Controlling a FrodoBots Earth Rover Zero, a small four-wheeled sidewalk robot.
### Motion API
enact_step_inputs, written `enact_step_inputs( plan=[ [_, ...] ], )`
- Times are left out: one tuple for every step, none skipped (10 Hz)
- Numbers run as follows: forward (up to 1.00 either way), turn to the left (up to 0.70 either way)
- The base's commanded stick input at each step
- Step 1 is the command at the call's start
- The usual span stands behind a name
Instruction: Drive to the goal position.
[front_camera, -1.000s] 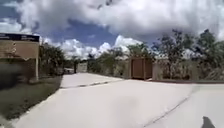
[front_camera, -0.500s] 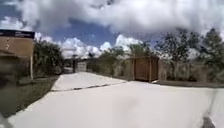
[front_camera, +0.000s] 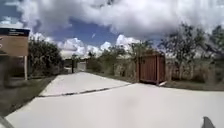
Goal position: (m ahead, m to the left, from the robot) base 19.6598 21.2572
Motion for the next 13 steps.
enact_step_inputs(
  plan=[
    [0.85,0.00],
    [0.85,0.00],
    [0.85,0.00],
    [0.85,0.00],
    [0.85,0.00],
    [0.85,0.00],
    [0.85,0.00],
    [0.85,0.00],
    [0.85,0.00],
    [0.85,0.00],
    [0.85,0.00],
    [0.85,0.00],
    [0.85,0.00]
  ],
)
